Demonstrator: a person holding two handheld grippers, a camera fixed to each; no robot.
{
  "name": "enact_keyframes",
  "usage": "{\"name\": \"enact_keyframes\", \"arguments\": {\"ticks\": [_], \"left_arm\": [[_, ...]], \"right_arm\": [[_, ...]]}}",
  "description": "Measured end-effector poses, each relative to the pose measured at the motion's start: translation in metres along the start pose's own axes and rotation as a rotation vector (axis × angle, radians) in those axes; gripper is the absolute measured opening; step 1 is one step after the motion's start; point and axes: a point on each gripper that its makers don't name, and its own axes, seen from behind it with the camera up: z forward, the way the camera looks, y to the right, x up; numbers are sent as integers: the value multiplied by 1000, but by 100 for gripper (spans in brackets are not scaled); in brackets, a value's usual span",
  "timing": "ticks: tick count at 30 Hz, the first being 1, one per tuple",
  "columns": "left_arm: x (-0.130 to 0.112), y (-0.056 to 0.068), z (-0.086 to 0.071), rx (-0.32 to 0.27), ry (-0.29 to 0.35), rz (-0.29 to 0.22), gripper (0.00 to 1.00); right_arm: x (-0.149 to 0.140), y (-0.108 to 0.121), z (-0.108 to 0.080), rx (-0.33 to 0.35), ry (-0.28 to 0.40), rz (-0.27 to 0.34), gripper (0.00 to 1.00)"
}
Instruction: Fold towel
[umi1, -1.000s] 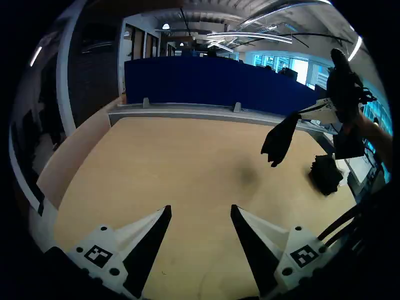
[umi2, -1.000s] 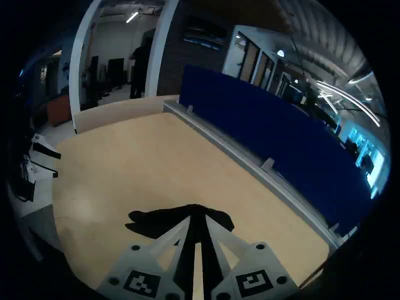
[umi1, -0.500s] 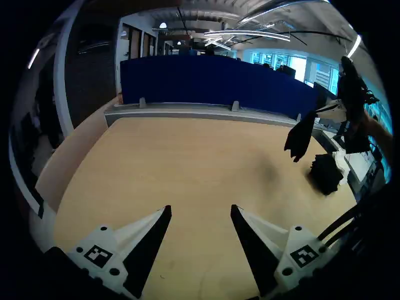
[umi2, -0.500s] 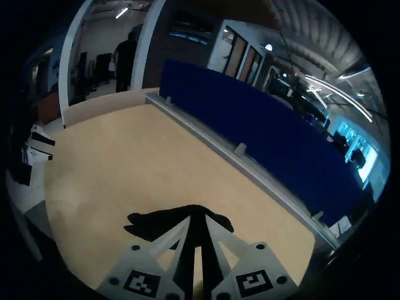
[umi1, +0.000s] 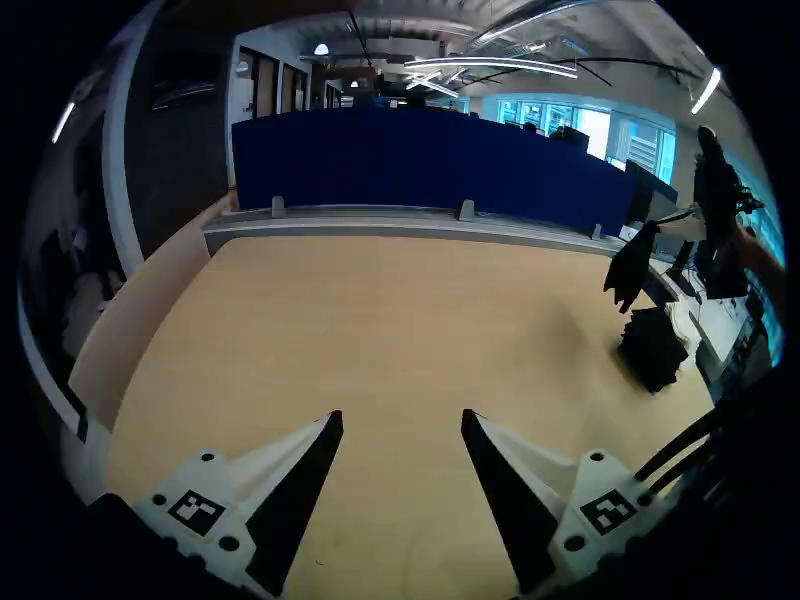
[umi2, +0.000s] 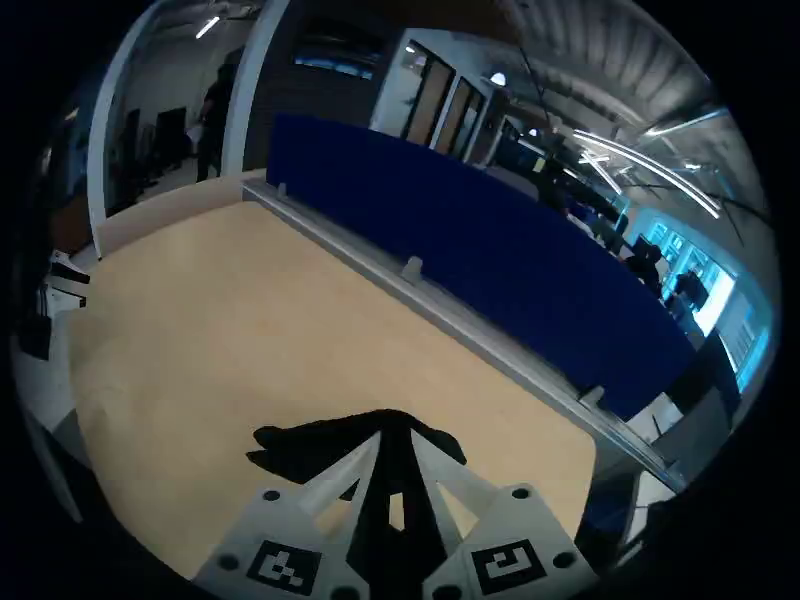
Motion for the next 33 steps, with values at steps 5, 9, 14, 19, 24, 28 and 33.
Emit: {"name": "enact_keyframes", "arguments": {"ticks": [5, 9, 14, 19, 24, 28, 33], "left_arm": [[4, 4, 4, -3, -3, 6, 87], [6, 9, 7, -7, -5, 15, 87], [7, 15, 10, -12, -7, 26, 88], [8, 20, 10, -19, -8, 34, 88], [10, 23, 9, -22, -8, 41, 88], [11, 24, 8, -23, -8, 45, 88], [10, 25, 8, -25, -9, 51, 88]], "right_arm": [[-15, 27, -9, -32, -16, 19, 6], [-27, 40, -13, -47, -27, 39, 6], [-42, 47, -16, -55, -43, 60, 6], [-56, 50, -18, -61, -54, 76, 6], [-67, 53, -24, -69, -65, 87, 6], [-84, 56, -31, -84, -84, 97, 6], [-121, 56, -45, -101, -127, 130, 6]]}}
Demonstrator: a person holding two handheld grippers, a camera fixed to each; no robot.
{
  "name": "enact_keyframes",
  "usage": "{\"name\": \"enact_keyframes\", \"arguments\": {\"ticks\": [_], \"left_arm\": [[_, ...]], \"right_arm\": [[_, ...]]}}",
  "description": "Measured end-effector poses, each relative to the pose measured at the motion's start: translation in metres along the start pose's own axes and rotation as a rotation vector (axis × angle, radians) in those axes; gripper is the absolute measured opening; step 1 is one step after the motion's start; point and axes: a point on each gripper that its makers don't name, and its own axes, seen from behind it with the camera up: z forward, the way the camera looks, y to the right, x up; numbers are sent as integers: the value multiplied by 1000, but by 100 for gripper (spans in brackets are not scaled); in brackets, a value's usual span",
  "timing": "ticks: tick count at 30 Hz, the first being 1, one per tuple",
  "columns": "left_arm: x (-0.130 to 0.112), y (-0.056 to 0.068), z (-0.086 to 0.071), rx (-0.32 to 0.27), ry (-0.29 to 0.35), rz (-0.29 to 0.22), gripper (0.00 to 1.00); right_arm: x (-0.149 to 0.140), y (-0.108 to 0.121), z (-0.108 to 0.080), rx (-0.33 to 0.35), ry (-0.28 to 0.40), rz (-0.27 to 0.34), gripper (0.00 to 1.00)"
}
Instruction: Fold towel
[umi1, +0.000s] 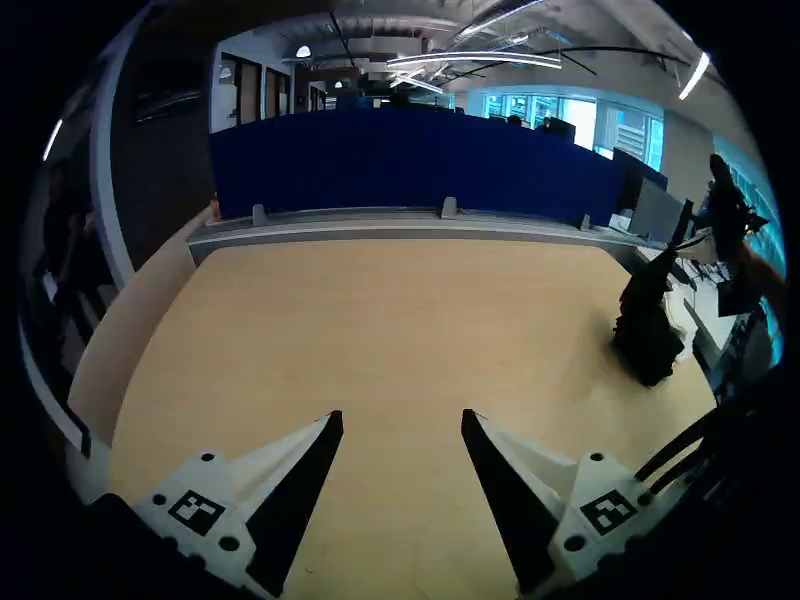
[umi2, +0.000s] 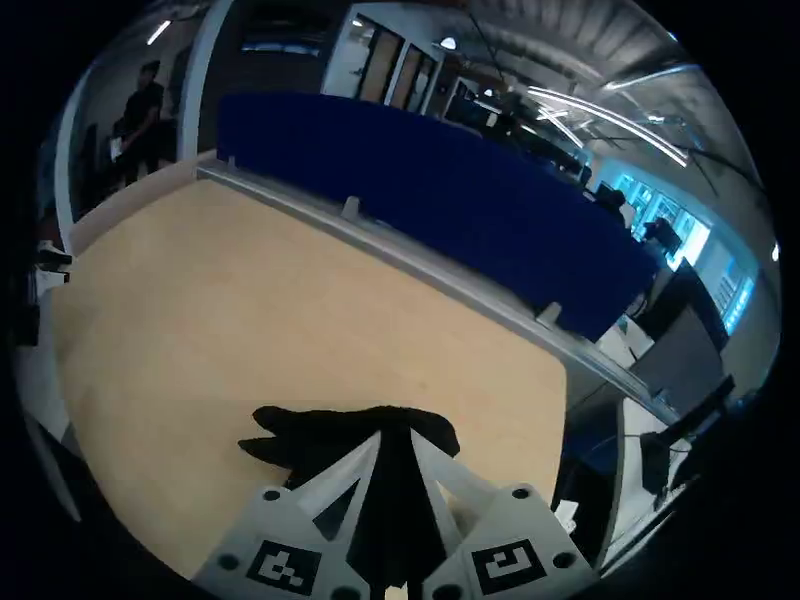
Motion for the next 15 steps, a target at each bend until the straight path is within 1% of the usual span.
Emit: {"name": "enact_keyframes", "arguments": {"ticks": [8, 15], "left_arm": [[-3, 1, 3, -2, -6, 7, 88], [-5, 3, 3, -7, -10, 20, 88]], "right_arm": [[-77, 4, -12, -33, -92, 71, 6], [-128, 2, -15, -56, -164, 124, 6]]}}
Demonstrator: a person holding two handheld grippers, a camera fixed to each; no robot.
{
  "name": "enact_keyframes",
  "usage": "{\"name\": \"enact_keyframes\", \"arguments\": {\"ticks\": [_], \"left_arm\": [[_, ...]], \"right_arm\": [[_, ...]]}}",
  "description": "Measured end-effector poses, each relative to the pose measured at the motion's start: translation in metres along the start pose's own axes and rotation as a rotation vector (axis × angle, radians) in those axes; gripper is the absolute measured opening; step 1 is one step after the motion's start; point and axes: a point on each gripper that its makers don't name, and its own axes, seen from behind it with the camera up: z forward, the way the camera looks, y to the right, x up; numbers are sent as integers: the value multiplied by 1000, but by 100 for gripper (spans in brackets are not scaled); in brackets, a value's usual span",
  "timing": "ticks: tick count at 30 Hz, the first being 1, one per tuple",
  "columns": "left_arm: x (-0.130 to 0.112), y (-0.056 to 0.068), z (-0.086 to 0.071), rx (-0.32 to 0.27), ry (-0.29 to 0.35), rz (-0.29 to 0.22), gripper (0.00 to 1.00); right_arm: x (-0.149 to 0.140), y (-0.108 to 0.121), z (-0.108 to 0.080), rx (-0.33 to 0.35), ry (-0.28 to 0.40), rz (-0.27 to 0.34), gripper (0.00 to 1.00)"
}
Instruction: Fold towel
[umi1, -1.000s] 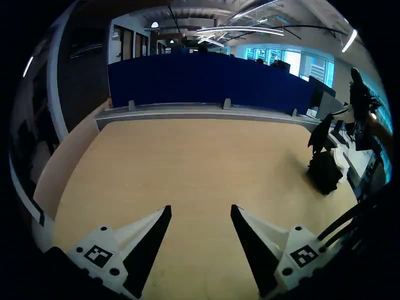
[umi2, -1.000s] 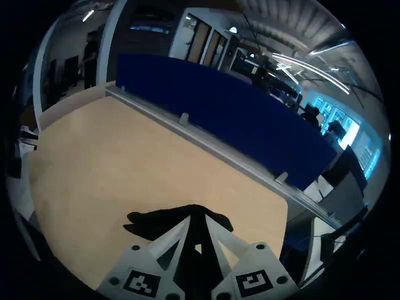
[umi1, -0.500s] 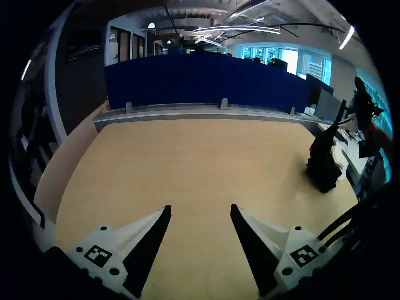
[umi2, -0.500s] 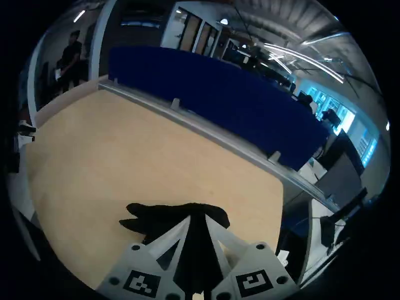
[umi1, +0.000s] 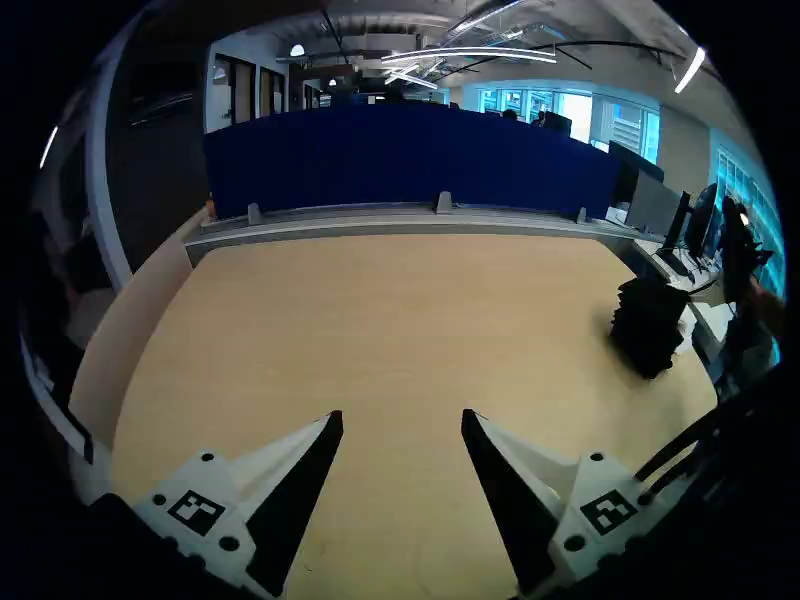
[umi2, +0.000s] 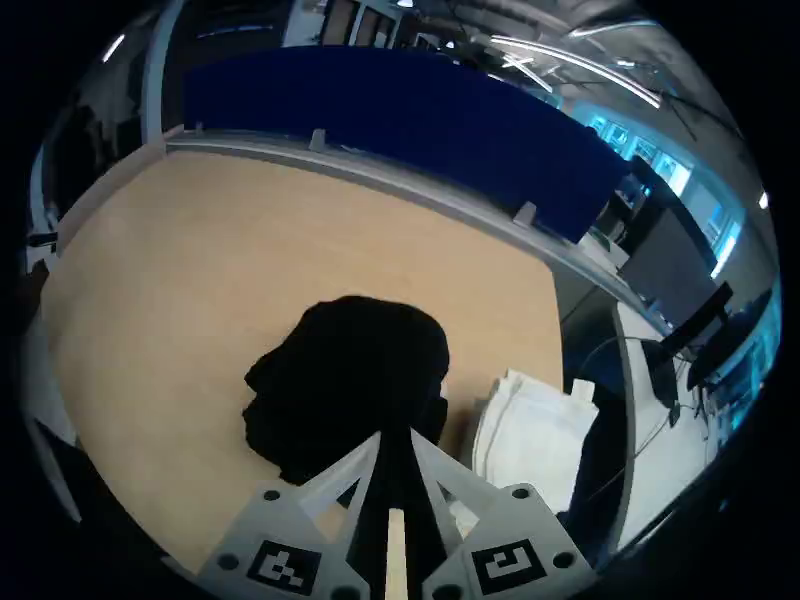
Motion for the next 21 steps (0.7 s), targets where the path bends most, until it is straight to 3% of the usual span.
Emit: {"name": "enact_keyframes", "arguments": {"ticks": [11, 21], "left_arm": [[1, 4, -5, 0, 3, 3, 87], [0, 1, -9, 10, 3, 8, 88]], "right_arm": [[-52, -8, 23, -19, -87, 75, 6], [-70, -2, 40, -53, -118, 152, 6]]}}
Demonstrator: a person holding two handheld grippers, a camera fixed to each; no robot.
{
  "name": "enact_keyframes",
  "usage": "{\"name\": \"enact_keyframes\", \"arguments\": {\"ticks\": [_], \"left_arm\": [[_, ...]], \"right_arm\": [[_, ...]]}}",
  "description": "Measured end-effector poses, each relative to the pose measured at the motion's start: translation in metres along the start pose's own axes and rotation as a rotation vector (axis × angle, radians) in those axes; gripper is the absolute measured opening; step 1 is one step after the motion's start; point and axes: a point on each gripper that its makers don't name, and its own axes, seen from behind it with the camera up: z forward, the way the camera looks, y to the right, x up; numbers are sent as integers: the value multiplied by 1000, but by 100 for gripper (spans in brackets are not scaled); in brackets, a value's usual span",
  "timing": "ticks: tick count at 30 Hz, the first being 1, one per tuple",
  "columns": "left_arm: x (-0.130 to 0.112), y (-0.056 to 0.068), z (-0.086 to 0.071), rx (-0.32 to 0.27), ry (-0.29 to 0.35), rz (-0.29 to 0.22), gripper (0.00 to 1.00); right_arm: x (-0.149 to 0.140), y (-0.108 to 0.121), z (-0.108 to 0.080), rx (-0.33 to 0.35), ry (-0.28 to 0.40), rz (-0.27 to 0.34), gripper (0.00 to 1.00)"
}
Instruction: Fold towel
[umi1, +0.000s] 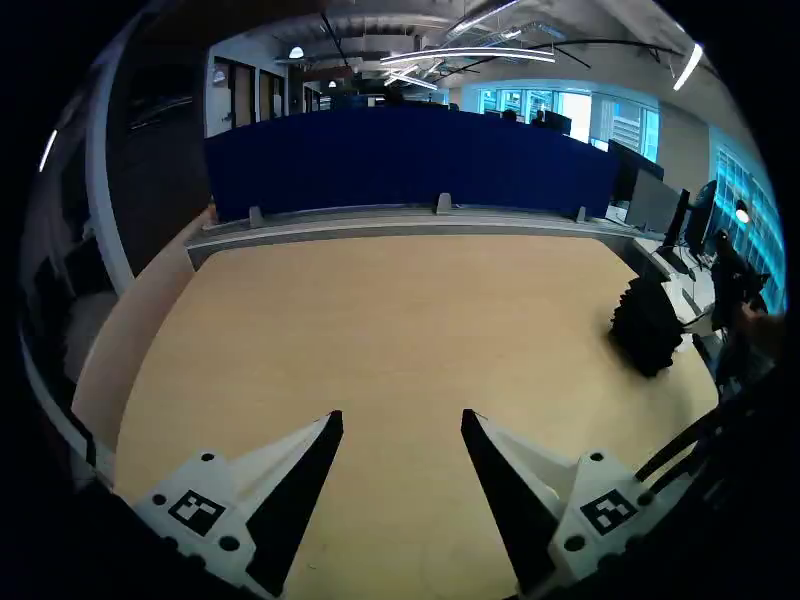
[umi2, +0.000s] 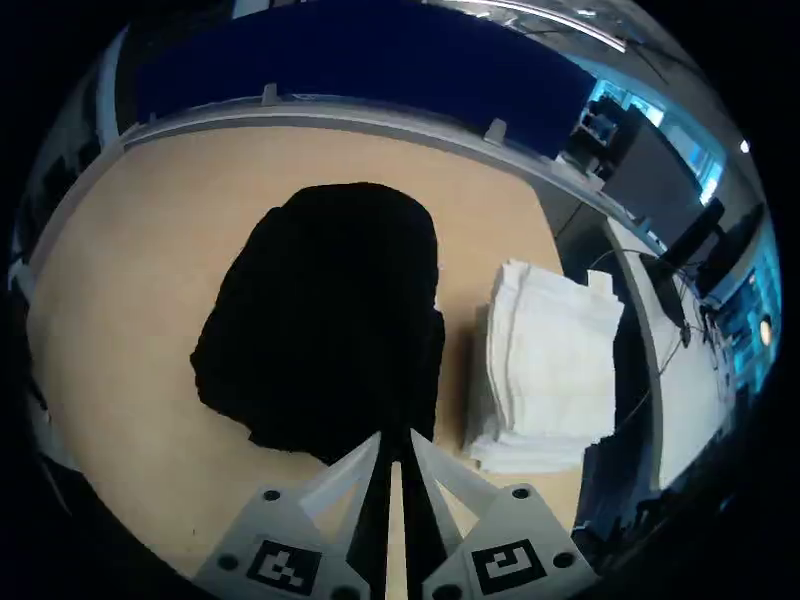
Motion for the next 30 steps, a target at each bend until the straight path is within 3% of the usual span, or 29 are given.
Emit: {"name": "enact_keyframes", "arguments": {"ticks": [9, 12, 14, 17, 20, 24, 30], "left_arm": [[1, 0, -1, 3, 0, 4, 88], [2, 1, -1, 2, 1, 6, 88], [2, 1, -1, 1, 1, 7, 88], [3, 0, 0, 0, 1, 5, 88], [3, 0, 1, -2, 2, 3, 88], [3, 1, 2, -6, 1, 5, 88], [4, 3, 4, -10, 2, 11, 88]], "right_arm": [[-2, 0, 4, -12, -1, 10, 6], [0, 1, 1, -23, 5, 4, 12], [1, 1, -1, -28, 12, 3, 20], [5, 3, -7, -38, 31, 5, 49], [9, 7, -13, -52, 51, 12, 65], [15, 8, -19, -54, 74, 20, 73], [24, 3, -29, -46, 104, 15, 75]]}}
